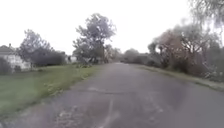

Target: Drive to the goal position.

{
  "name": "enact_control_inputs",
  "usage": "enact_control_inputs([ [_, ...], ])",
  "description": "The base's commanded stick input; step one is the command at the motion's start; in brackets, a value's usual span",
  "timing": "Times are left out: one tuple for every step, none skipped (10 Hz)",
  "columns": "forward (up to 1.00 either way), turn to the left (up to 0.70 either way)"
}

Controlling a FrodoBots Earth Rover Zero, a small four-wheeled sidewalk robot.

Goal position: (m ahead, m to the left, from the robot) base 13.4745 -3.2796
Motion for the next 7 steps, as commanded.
enact_control_inputs([
  [0.45, -0.27],
  [0.45, -0.27],
  [0.45, -0.27],
  [0.45, -0.27],
  [0.36, -0.23],
  [0.24, -0.17],
  [0.11, -0.10],
])
